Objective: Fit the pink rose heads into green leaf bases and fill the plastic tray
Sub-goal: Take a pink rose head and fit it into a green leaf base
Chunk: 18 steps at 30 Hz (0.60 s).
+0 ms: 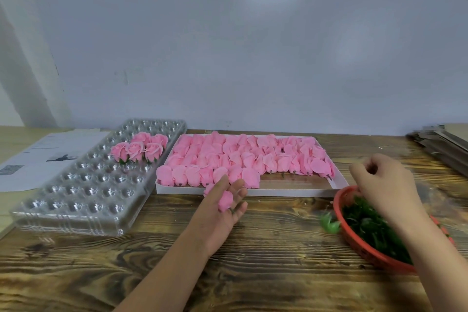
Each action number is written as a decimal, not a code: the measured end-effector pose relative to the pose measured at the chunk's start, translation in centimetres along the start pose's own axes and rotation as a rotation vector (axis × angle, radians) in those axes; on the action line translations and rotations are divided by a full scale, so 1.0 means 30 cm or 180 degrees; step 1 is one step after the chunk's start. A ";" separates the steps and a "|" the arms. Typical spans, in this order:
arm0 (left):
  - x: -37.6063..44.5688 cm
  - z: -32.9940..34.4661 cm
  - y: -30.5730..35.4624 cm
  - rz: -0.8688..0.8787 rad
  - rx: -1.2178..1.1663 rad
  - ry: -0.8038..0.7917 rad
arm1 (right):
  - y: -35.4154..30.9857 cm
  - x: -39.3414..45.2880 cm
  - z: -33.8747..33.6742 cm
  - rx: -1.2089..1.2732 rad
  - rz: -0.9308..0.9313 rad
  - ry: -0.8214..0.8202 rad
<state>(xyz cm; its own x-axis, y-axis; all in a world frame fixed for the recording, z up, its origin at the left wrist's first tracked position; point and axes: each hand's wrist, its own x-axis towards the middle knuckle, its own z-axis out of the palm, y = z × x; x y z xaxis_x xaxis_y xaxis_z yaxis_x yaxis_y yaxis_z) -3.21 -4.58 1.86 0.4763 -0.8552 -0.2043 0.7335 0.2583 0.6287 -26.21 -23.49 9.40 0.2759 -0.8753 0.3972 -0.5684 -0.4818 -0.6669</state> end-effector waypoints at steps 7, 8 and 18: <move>0.002 0.000 0.000 -0.0015 0.0001 -0.0016 | 0.047 0.020 -0.001 -0.0490 0.0131 -0.0141; 0.002 0.000 0.000 -0.0011 0.0009 -0.0015 | 0.049 0.018 0.001 -0.0448 0.0151 -0.0124; 0.003 -0.001 -0.004 0.0008 0.0069 -0.0041 | -0.032 -0.043 0.028 -0.0195 -0.0374 -0.0321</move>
<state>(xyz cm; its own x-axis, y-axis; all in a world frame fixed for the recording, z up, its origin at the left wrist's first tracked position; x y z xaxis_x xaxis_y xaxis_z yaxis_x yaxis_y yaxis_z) -3.24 -4.66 1.74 0.4718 -0.8603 -0.1930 0.7215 0.2508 0.6454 -25.37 -21.93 9.01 0.4179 -0.8143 0.4029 -0.5730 -0.5804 -0.5786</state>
